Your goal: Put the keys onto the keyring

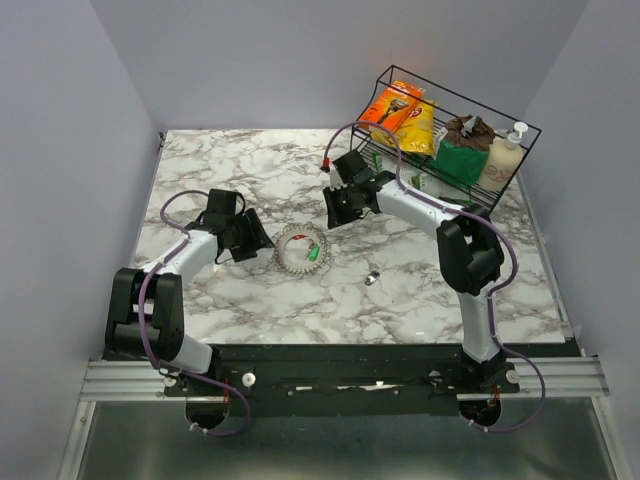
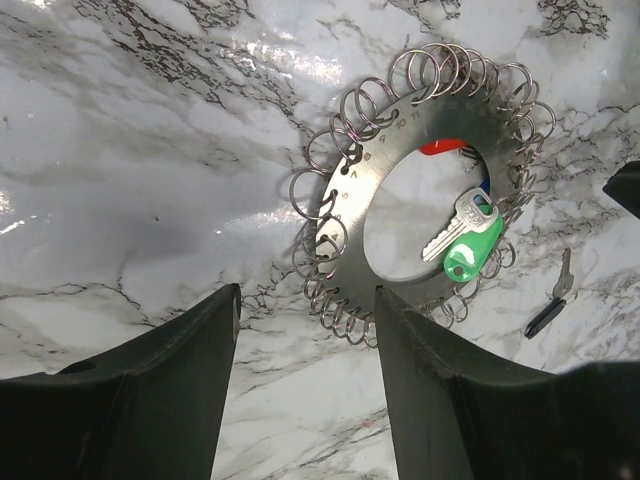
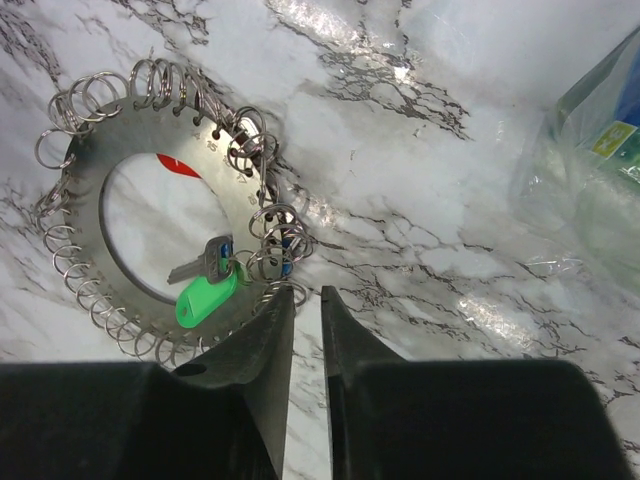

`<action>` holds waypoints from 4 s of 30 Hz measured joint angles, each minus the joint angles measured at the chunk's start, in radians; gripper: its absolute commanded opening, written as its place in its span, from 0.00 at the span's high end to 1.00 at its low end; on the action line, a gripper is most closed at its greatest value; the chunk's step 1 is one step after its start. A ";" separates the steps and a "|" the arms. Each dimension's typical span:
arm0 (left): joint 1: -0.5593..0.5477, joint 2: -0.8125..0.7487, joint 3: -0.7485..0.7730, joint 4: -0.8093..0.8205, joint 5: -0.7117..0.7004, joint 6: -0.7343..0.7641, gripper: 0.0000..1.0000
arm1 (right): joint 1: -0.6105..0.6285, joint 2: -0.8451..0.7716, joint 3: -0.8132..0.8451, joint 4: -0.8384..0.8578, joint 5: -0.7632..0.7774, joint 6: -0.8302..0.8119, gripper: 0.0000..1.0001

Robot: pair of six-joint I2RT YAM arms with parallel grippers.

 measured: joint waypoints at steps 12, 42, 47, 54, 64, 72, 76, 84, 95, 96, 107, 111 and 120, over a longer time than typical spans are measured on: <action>-0.067 0.036 0.063 -0.006 0.006 0.000 0.33 | 0.000 0.000 -0.004 0.002 -0.006 -0.012 0.48; -0.084 0.099 0.238 -0.075 -0.049 0.056 0.34 | 0.045 0.002 0.060 0.046 -0.018 0.011 0.17; 0.045 0.079 0.187 -0.067 -0.023 0.063 0.34 | 0.074 0.027 0.158 0.031 0.006 0.018 0.21; 0.113 0.035 0.149 -0.071 -0.011 0.098 0.34 | 0.102 0.105 0.253 -0.007 0.052 0.036 0.27; 0.119 0.028 0.066 -0.038 0.056 0.103 0.34 | 0.124 0.163 0.307 -0.070 0.114 0.062 0.31; 0.119 0.028 0.054 0.003 0.102 0.096 0.34 | 0.134 0.183 0.343 -0.092 0.130 0.077 0.34; 0.119 0.028 0.052 0.014 0.116 0.093 0.34 | 0.143 0.197 0.346 -0.094 0.132 0.084 0.35; 0.119 0.028 0.051 0.021 0.127 0.092 0.33 | 0.146 0.214 0.357 -0.109 0.142 0.085 0.36; 0.119 0.028 0.050 0.021 0.129 0.092 0.34 | 0.146 0.214 0.357 -0.110 0.158 0.085 0.41; 0.119 0.028 0.049 0.023 0.130 0.092 0.34 | 0.146 0.214 0.357 -0.110 0.159 0.085 0.43; 0.119 0.024 0.034 0.041 0.146 0.077 0.33 | 0.146 0.219 0.361 -0.115 0.202 0.096 0.48; 0.119 0.022 0.032 0.044 0.150 0.076 0.33 | 0.146 0.233 0.362 -0.116 0.206 0.097 0.51; 0.119 0.018 0.032 0.047 0.153 0.074 0.33 | 0.146 0.277 0.363 -0.116 0.207 0.103 0.54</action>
